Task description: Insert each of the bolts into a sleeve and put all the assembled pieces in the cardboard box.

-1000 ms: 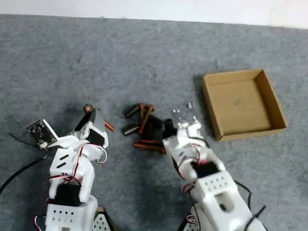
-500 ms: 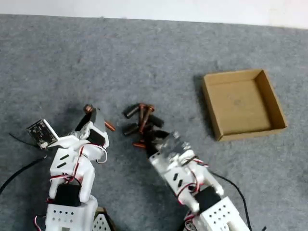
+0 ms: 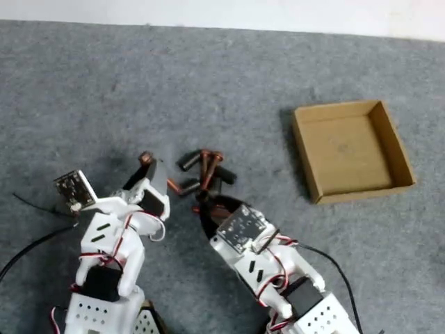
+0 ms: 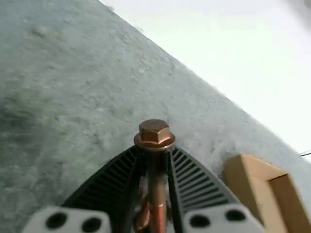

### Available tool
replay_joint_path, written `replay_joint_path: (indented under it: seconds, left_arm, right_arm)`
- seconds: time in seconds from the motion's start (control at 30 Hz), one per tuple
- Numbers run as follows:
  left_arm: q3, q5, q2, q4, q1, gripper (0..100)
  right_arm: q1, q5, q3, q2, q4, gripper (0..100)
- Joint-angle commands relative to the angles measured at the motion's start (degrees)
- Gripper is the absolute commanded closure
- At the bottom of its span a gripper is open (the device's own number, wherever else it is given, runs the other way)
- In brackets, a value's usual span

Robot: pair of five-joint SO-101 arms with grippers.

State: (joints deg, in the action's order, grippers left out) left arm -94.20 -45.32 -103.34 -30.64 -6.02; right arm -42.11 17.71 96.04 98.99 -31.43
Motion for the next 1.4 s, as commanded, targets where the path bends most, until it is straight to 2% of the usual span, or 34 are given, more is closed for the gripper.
replay_joint_path:
  seconds: [0.0, 0.23, 0.33, 0.5, 0.83, 1.07, 1.3, 1.37]
  left_arm:
    - [8.57, -0.53, -1.54, 1.05, -1.63, 100]
    - [13.23, -0.53, -1.54, 0.97, -2.07, 100]
    - [13.93, -0.44, -1.54, 0.88, -5.85, 100]
    - [13.58, -0.18, -1.54, 0.88, -10.51, 100]
    - [9.01, -0.18, -1.45, 1.05, -11.03, 100]
    - [8.75, -0.09, -1.45, -0.53, -17.01, 100]
    - [7.52, 0.0, -1.45, -0.79, -16.84, 100]
    - [6.46, 1.93, -1.45, -0.7, -16.84, 100]
  right_arm:
    - [3.3, 0.53, 6.99, 1.54, -0.92, 99.4]
    - [4.44, 0.53, 6.99, 1.01, -1.89, 99.4]
    - [4.44, 0.53, 6.99, 1.01, -2.42, 99.4]
    - [4.44, 0.53, 6.99, 1.01, -3.12, 99.4]
    - [4.44, 3.16, 6.99, 1.01, -3.12, 99.4]
    - [4.44, 3.34, 6.99, 1.01, -3.12, 99.4]
    - [4.44, 3.43, 6.99, 1.01, -3.12, 99.4]
    - [4.44, 3.43, 6.99, 1.01, -3.12, 99.4]
